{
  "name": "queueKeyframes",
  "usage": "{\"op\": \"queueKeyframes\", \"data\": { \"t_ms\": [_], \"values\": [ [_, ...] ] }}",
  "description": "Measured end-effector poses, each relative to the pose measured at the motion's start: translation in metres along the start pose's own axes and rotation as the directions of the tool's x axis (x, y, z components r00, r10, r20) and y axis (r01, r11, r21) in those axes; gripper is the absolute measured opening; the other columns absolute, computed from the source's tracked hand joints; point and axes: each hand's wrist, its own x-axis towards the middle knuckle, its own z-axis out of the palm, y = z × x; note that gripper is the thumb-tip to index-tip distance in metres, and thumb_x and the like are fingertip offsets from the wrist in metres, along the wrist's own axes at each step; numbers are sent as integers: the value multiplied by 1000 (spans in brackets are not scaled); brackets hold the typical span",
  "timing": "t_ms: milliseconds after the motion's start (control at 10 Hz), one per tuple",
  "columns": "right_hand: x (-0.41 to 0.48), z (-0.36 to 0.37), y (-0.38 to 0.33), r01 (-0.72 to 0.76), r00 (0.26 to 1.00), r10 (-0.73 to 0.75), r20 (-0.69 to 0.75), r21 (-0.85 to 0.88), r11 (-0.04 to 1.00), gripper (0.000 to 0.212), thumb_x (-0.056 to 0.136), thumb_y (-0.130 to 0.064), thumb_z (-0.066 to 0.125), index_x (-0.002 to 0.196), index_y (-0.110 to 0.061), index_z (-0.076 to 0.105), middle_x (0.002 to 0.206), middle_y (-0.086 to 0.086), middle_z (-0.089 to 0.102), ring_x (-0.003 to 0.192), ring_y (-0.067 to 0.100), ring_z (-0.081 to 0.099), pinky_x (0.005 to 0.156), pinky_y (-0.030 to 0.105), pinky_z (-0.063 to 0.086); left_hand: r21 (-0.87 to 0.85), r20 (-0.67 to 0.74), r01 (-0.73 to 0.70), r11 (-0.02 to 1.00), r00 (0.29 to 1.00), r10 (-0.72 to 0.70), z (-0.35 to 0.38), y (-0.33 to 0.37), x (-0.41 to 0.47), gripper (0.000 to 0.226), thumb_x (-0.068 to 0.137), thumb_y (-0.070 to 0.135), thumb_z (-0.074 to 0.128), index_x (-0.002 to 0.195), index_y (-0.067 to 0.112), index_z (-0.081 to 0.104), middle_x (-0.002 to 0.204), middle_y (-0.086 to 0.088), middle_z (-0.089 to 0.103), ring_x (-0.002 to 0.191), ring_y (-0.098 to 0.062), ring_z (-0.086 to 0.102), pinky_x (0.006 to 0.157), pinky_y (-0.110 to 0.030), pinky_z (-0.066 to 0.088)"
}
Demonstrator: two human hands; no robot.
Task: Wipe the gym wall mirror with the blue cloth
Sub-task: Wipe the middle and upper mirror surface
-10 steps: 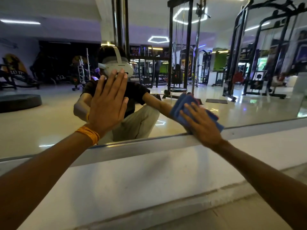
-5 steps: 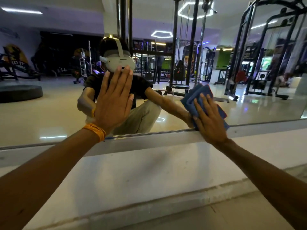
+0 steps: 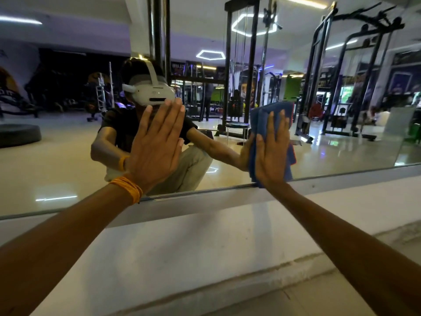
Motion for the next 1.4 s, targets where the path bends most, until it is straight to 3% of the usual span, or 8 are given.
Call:
{"op": "queueKeyframes", "data": {
  "t_ms": [200,500,700,900,1000,1100,1300,1400],
  "values": [
    [9,30,-66,374,924,-374,78,11,927,59,109,-40,31,162,-17,19,170,12,14,159,28,5,128,50,4,-37,-37,-73,997,997,72,-1,-11,9,65,106,34,31,161,1,21,167,-20,22,157,-35,18,127,-54,12],
    [138,-11,-58,16,980,9,-200,123,992,59,107,-38,39,161,-16,28,169,12,19,156,30,15,126,56,16,-26,-104,28,999,994,-31,-23,-33,114,72,105,45,26,162,2,16,170,-18,12,159,-32,7,129,-49,3],
    [165,-6,-34,611,791,-611,22,4,791,58,110,-33,41,163,-21,21,169,4,11,158,25,3,128,53,7,25,-134,-3,1000,991,6,-23,-30,151,73,105,47,25,162,2,15,171,-19,10,159,-32,6,129,-51,3],
    [231,-43,-5,-28,954,138,-265,381,924,63,106,-41,41,161,-14,27,168,9,24,154,25,24,127,51,21,36,-128,10,999,992,-6,-19,-29,150,72,104,44,27,162,1,17,170,-18,12,159,-32,7,128,-54,9],
    [191,-18,-29,83,977,-28,-213,256,963,61,106,-38,40,160,-14,27,168,13,21,155,31,19,128,55,12,8,-135,52,999,989,-51,-17,-16,154,71,105,43,25,162,1,17,171,-18,10,159,-32,6,128,-55,10],
    [128,10,-6,611,786,-617,43,99,785,59,107,-31,38,162,-20,18,170,9,9,158,29,3,127,59,9,-3,-128,39,999,991,-39,-10,2,157,69,106,42,24,163,3,16,171,-17,8,159,-30,4,128,-55,10],
    [154,-41,119,151,968,-83,-235,286,946,58,109,-27,45,162,-22,25,168,11,22,155,1,7,128,31,3,16,-115,19,1000,993,-17,6,32,147,69,107,42,22,162,2,16,171,-16,9,160,-29,5,129,-52,8],
    [127,-6,115,512,843,74,-533,837,193,71,104,-39,54,162,-34,15,159,20,37,153,27,27,126,54,16,46,-125,93,995,988,-86,13,44,144,69,107,41,27,162,1,15,171,-17,7,160,-30,3,129,-53,6]
  ]
}}
